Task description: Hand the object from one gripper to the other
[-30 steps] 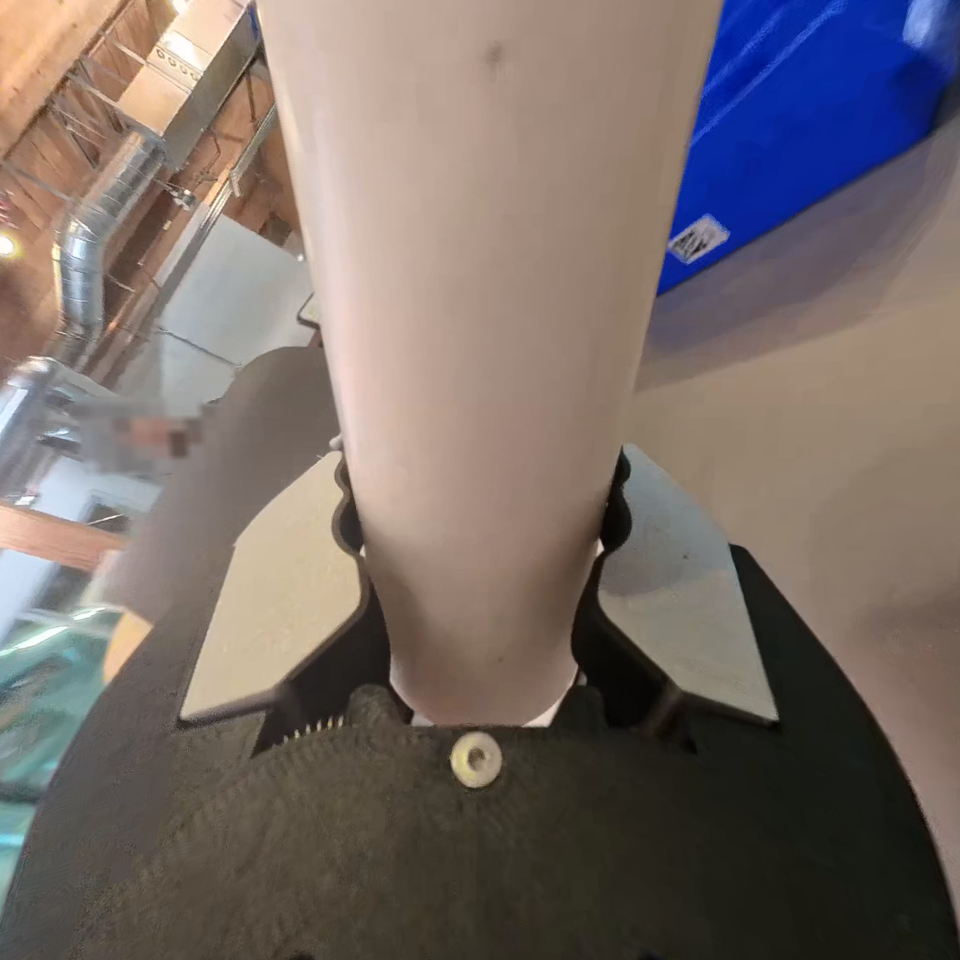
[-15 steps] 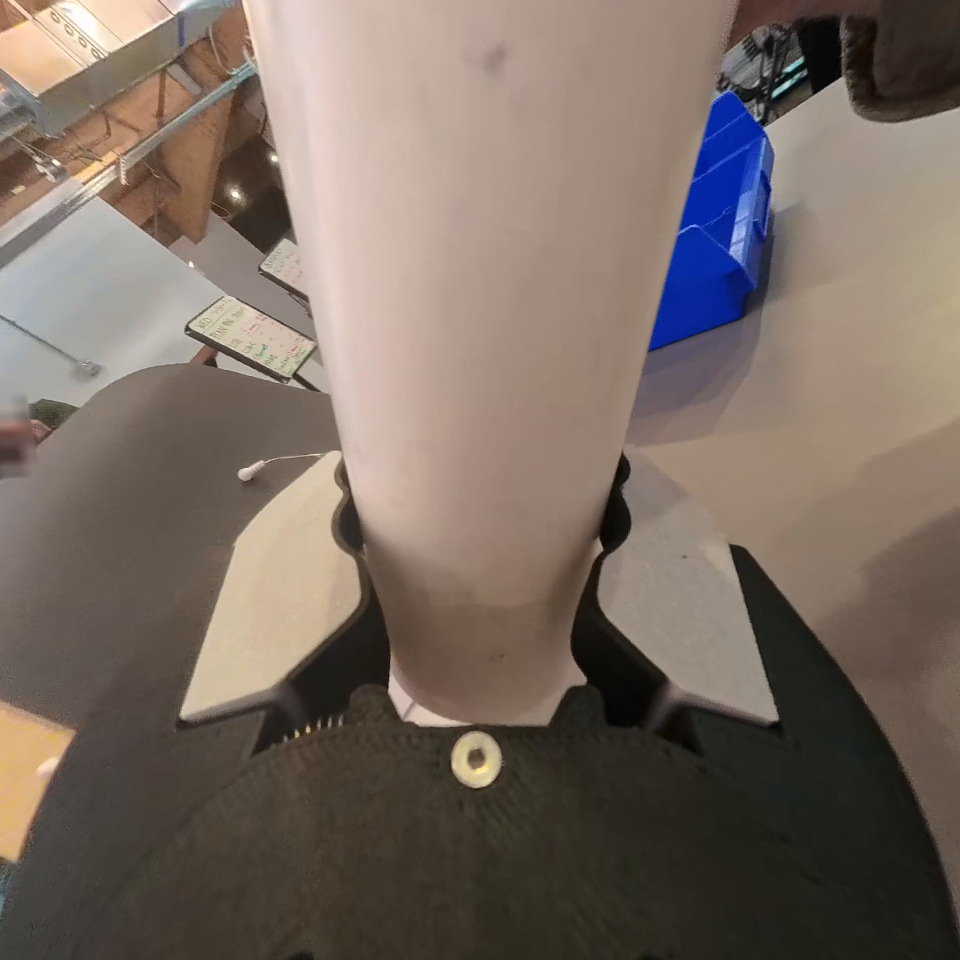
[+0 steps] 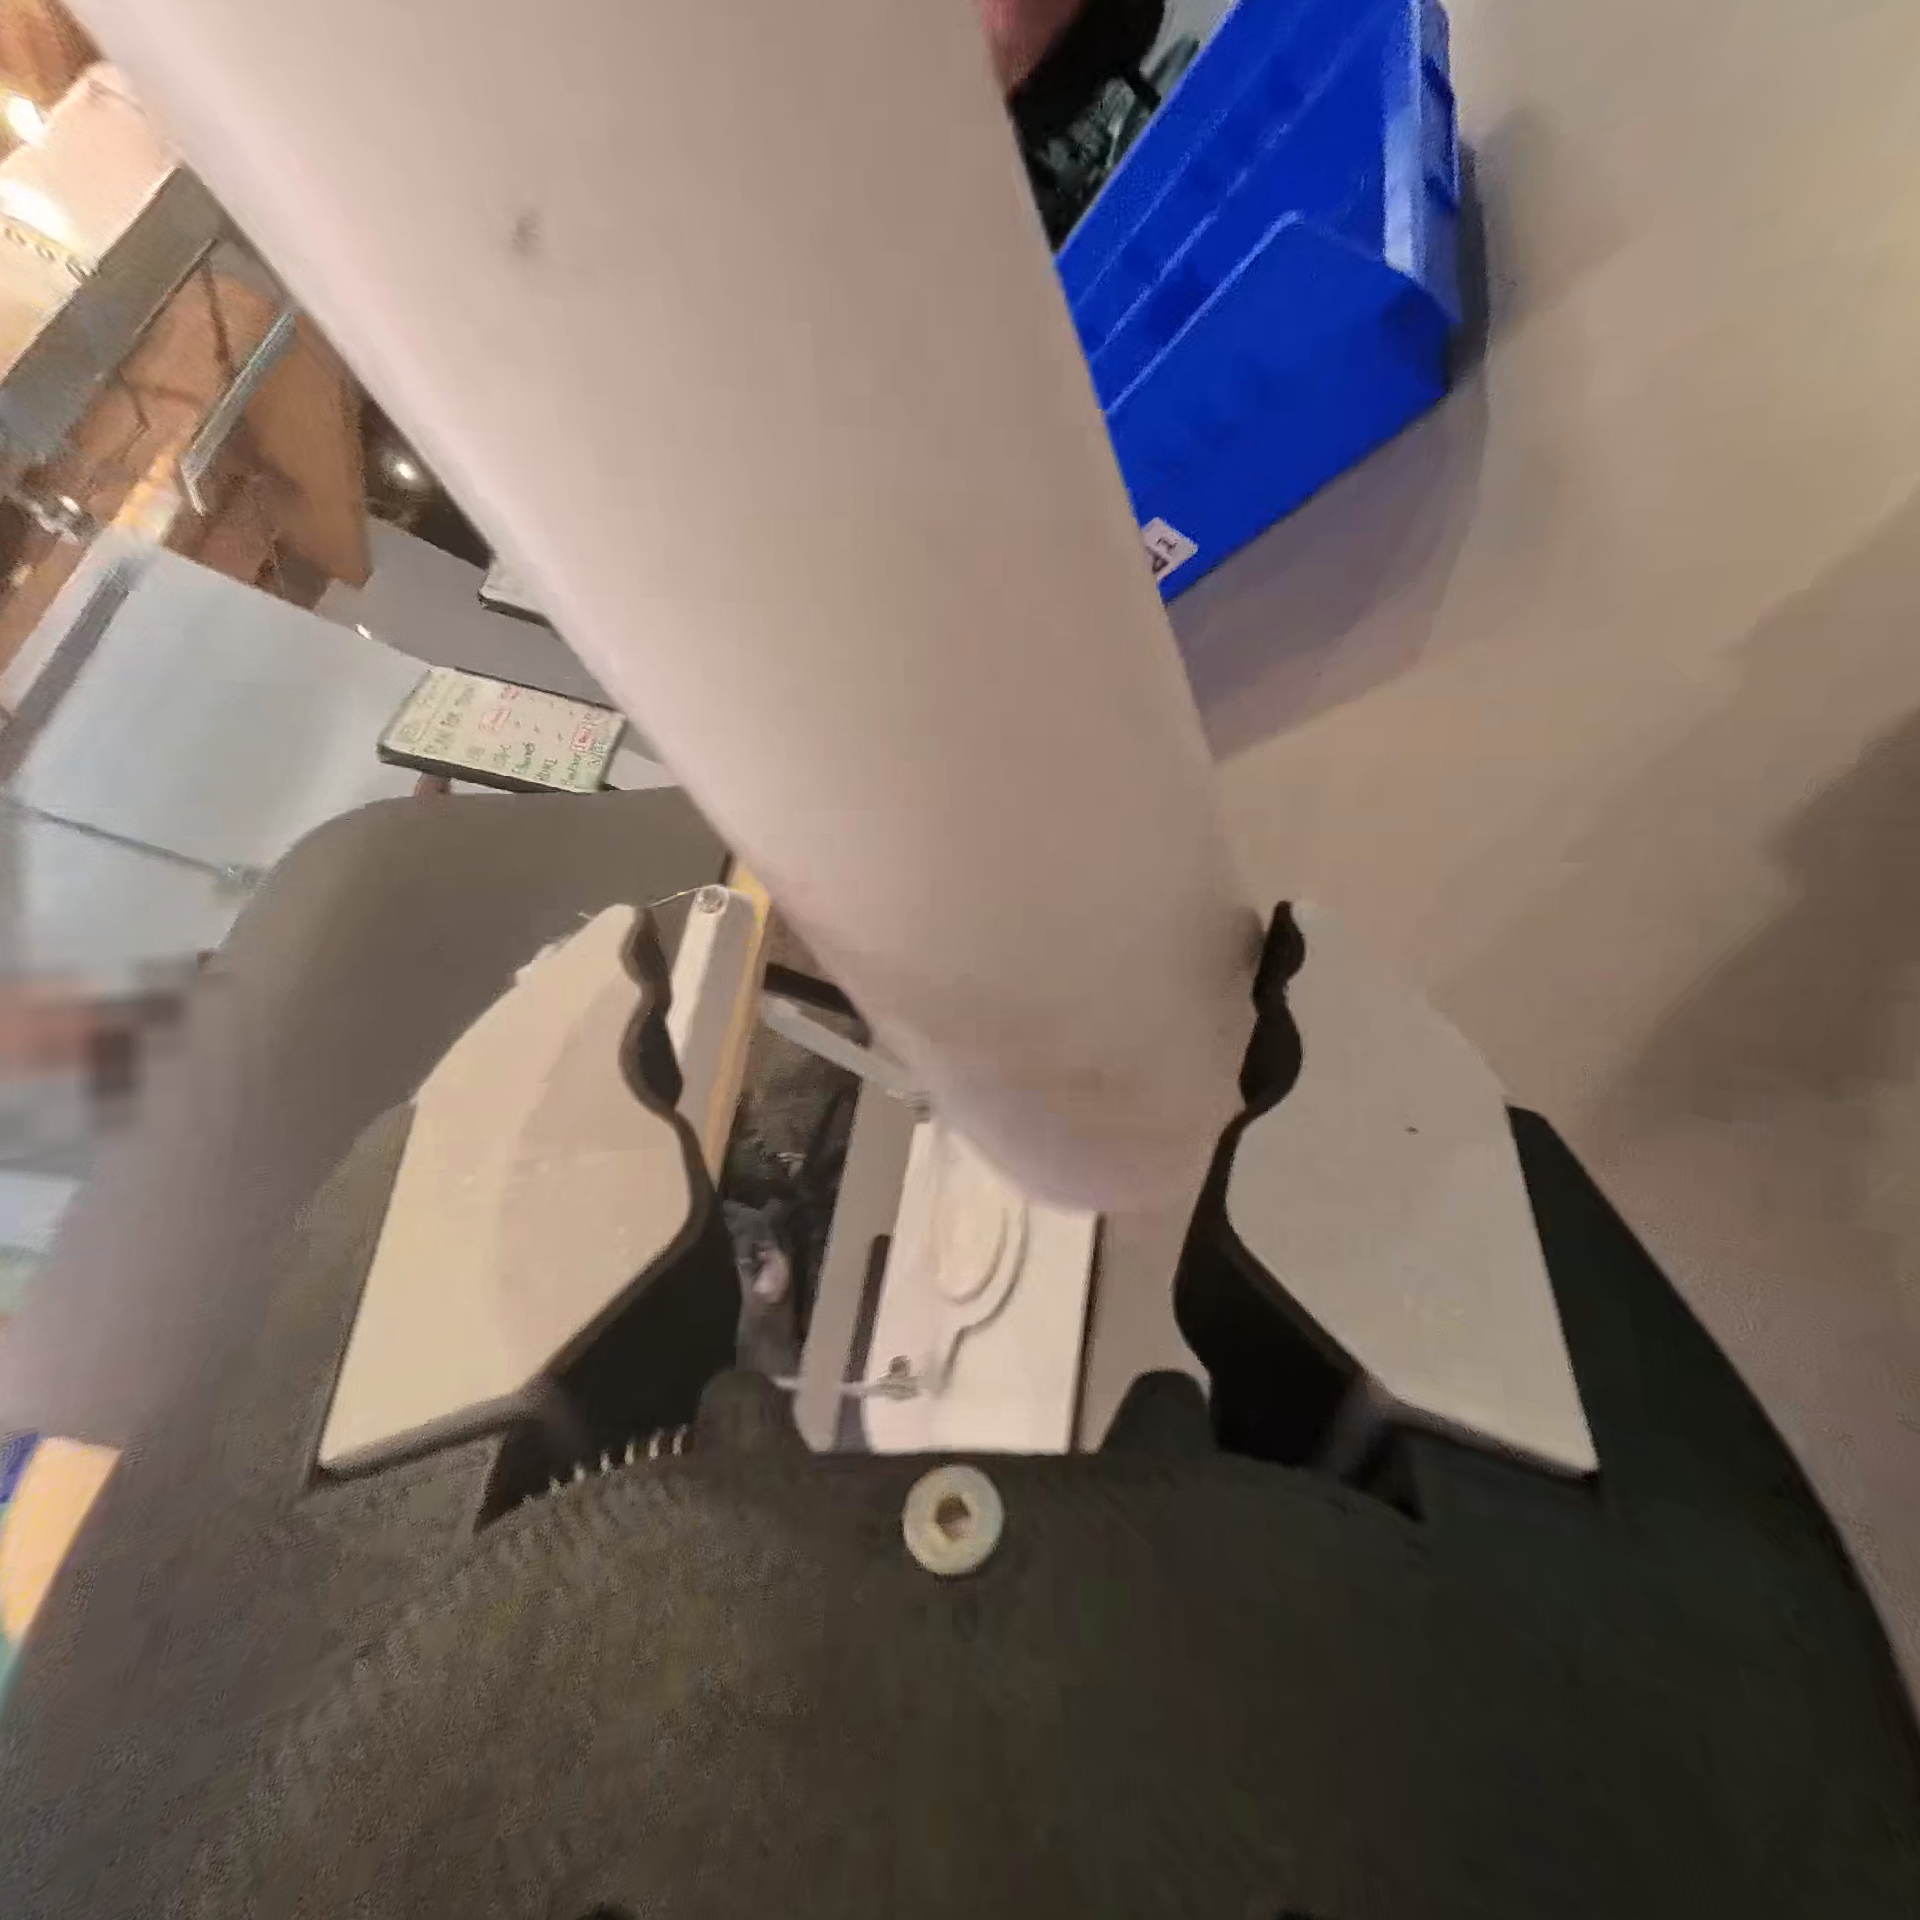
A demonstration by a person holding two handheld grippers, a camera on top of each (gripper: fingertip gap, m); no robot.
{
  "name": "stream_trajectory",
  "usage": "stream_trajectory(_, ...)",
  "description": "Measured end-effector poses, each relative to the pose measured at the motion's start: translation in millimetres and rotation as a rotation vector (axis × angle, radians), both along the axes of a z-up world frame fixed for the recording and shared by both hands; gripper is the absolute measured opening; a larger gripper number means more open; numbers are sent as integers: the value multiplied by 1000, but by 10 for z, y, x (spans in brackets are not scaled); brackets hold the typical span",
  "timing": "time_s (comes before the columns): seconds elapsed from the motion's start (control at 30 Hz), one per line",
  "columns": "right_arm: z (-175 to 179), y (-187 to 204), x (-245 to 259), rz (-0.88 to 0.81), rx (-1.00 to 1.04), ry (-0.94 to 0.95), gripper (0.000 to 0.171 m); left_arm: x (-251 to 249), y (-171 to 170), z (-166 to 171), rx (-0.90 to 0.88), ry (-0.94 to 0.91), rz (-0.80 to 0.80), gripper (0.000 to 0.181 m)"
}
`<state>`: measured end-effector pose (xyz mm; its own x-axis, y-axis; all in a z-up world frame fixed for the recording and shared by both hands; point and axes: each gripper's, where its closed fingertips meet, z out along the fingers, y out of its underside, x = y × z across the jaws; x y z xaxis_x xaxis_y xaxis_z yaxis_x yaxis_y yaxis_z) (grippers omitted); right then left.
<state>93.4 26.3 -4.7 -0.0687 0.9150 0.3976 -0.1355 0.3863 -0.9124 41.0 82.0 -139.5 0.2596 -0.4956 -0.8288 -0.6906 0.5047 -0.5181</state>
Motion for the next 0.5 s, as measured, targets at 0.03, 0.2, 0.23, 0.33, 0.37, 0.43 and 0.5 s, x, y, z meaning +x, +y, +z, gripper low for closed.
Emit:
stream_trajectory(0.03,-11,40,-4,-10,-22,-6,18,-49,13,2,47,40,6,108)
stream_trajectory(0.2,-48,282,-15,-73,-159,-21,18,-197,129,35,292,191,73,111)
stream_trajectory(0.23,-54,319,-13,-85,-178,-23,19,-210,158,24,323,202,85,110)
stream_trajectory(0.33,-1,407,28,-97,-254,7,18,-264,239,6,405,224,118,110)
stream_trajectory(0.37,36,442,50,-99,-290,27,18,-267,250,13,437,222,120,111)
stream_trajectory(0.43,110,530,102,-109,-364,78,18,-257,269,12,496,218,131,115)
stream_trajectory(0.5,120,608,120,-123,-421,98,18,-203,259,-7,529,194,125,120)
